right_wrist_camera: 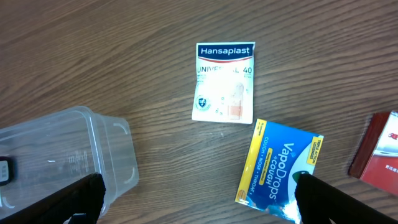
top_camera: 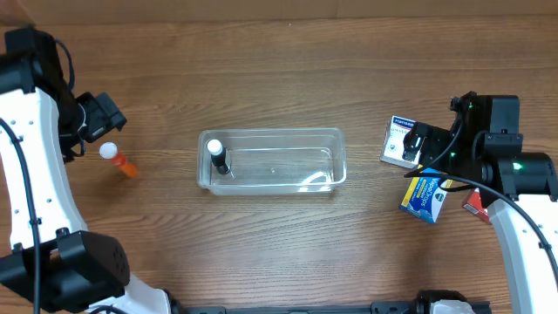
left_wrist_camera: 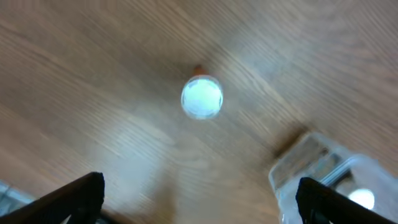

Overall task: Pack container
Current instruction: 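Move the left gripper to the orange tube and grasp it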

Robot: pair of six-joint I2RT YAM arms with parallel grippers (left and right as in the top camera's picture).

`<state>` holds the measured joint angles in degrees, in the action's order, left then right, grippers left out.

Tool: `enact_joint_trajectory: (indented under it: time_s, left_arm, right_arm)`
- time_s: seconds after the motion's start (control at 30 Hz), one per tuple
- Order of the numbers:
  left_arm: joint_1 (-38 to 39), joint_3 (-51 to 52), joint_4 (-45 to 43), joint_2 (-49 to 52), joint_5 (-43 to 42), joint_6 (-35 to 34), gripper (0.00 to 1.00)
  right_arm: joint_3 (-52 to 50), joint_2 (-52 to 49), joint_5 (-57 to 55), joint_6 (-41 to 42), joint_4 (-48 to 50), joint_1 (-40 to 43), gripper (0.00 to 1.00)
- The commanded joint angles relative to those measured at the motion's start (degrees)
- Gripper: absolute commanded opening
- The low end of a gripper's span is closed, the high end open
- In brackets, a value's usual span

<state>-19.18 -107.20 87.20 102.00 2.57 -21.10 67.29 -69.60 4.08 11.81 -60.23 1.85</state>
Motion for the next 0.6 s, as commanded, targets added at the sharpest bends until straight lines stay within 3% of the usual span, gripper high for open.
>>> enact_joint_trajectory:
  time_s: [0.0, 0.37, 0.57]
  left_arm:
    - [-2.2, 7.3, -5.4, -0.1, -0.7, -0.7, 1.00]
    - [-2.2, 23.6, -23.1, -0.1, -3.6, 1.4, 1.00]
    - [-2.2, 25.1, -27.3, -0.1, -2.0, 1.4, 0.89]
  right_arm:
    - [1.4, 0.5, 0.1, 0.2, 0.1, 0.2, 1.00]
    - [1.4, 0.5, 0.1, 0.2, 0.1, 0.2, 1.00]
    - [1.4, 0.5, 0.1, 0.2, 0.1, 0.2, 1.00]
